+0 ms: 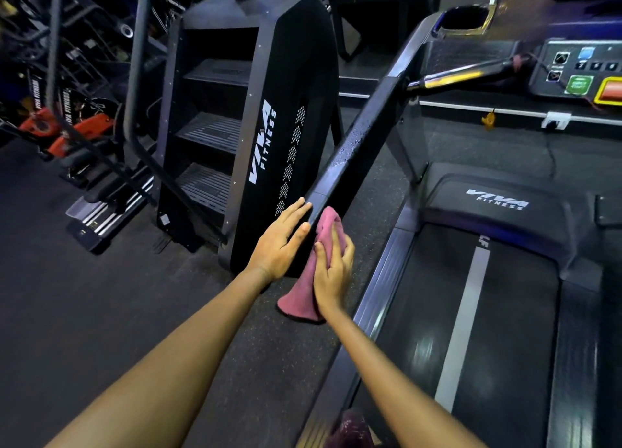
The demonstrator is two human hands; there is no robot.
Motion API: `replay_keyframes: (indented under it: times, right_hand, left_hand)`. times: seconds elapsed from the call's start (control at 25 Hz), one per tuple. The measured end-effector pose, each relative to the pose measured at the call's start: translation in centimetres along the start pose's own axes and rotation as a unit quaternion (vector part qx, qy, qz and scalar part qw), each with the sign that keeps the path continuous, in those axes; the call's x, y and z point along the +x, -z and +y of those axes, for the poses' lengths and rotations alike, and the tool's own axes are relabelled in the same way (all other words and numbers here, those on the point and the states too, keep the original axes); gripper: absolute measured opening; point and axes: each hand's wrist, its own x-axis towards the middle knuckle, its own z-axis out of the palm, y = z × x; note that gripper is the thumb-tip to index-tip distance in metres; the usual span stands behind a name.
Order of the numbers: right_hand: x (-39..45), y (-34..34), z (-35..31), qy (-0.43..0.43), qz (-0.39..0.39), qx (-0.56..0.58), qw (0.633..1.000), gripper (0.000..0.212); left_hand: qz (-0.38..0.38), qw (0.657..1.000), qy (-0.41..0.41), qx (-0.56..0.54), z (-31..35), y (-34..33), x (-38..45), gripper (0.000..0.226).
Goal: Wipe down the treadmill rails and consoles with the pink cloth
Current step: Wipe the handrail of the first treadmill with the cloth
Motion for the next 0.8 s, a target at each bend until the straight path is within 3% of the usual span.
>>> replay_keyframes:
  times: [0.08,0.16,0.28,0.48,0.6,0.8]
  right_hand:
    - [1.9,0.0,-0.1,-0.030,0.000,0.022,0.999,0.050]
    - [5.4,0.6,-1.3,-0.091,-0.008,0.031,0.995,0.044]
    - [7.4,1.1,-2.7,-0.102,-0.003,0.021,0.995,0.045]
    - [2.8,1.0,-1.6,-0.035,-0.014,-0.022,0.999,0.047]
    - [6.5,1.4,-2.7,-0.109,-0.027,0.002,0.994,0.045]
    - [7.5,1.9,-4.7,-0.122,-0.036,-0.037,0.991,0.052]
  left_hand:
    - [0.005,1.000,-0.007,-0.003,0.1,0.0,0.0,0.072]
    - [0.007,1.000,-0.005,-0.007,0.0,0.0,-0.1,0.071]
    - [0.005,1.000,-0.005,0.004,-0.3,-0.2,-0.1,0.072]
    - [-0.015,0.995,-0.038,0.096,-0.5,-0.2,0.1,0.084]
    - [-0.037,0.990,-0.025,0.134,0.1,0.0,0.0,0.095]
    - [-0.032,0.992,0.014,0.117,0.8,0.0,0.3,0.076]
